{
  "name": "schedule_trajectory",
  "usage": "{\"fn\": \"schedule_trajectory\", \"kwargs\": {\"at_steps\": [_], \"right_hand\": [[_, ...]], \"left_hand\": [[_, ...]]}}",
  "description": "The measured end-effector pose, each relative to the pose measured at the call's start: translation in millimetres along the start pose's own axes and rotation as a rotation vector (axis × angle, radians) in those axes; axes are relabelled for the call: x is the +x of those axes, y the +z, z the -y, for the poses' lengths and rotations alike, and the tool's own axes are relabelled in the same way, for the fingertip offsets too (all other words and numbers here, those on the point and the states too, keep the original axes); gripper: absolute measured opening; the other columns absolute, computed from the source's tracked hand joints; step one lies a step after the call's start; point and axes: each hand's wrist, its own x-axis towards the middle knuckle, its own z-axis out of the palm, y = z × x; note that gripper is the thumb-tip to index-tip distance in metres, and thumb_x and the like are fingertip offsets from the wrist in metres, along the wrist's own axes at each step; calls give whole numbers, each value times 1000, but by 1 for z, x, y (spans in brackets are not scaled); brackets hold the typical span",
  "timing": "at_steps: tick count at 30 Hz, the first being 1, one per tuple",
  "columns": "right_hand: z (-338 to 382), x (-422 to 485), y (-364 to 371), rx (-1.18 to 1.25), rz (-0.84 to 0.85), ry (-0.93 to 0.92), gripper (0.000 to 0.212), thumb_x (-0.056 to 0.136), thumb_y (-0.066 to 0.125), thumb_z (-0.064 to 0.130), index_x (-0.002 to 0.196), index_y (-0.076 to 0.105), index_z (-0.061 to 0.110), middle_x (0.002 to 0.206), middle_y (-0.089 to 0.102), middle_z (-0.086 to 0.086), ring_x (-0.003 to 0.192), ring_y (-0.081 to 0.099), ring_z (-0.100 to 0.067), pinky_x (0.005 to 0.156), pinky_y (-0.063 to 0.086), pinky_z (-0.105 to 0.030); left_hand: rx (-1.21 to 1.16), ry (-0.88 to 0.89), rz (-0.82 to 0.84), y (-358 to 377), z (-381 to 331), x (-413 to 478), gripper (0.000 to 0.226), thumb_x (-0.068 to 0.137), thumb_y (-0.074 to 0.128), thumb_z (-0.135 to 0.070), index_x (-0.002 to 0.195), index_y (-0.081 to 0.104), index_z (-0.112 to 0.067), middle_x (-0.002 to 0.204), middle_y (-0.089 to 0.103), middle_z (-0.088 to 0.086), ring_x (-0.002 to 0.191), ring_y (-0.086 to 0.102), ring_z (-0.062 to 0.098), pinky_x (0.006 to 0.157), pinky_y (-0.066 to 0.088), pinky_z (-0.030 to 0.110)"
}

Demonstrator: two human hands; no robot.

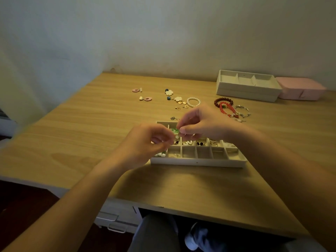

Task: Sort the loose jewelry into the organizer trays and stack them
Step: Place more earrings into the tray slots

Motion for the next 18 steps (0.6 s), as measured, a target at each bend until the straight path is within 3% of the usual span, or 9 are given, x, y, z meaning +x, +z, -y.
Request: {"fn": "schedule_trajectory", "kwargs": {"at_steps": [3,6,8,11,15,18], "right_hand": [[-3,3,1,-64,-9,-13,7,92,72,13,98,76,14,84,77,-1,78,74,-16,65,60,-25],[-5,5,2,-160,-26,-50,7,91,74,19,96,78,20,90,75,1,84,72,-19,73,63,-35],[-7,6,4,-183,-17,-53,7,91,74,20,96,79,21,89,75,0,82,71,-18,73,61,-33],[-7,6,11,-201,25,-62,8,91,74,17,96,79,19,87,76,-2,81,70,-18,69,57,-24],[-3,9,18,-323,74,-93,9,87,77,21,91,78,29,81,74,7,72,66,-7,66,54,-24],[0,11,23,-400,85,-99,11,85,77,20,93,80,27,78,73,8,68,63,-5,62,51,-22]], "left_hand": [[146,70,-20,1,0,-2,18,83,79,-10,92,75,-25,82,73,-15,74,67,-1,68,49,11],[352,153,8,4,-3,-5,18,83,80,-20,97,77,-32,82,69,-21,70,62,-2,66,47,17],[440,203,-2,5,-5,-5,17,84,79,-23,100,78,-29,85,70,-18,71,59,-2,66,47,21],[546,237,-4,9,-7,-8,11,86,76,-30,97,78,-30,90,73,-11,81,62,12,71,52,35],[636,261,-7,9,-13,-10,13,85,75,-40,98,77,-37,92,67,-11,86,60,17,67,48,34],[675,173,47,6,-17,-4,17,87,70,-47,102,76,-40,98,64,-13,93,59,14,73,46,33]]}}
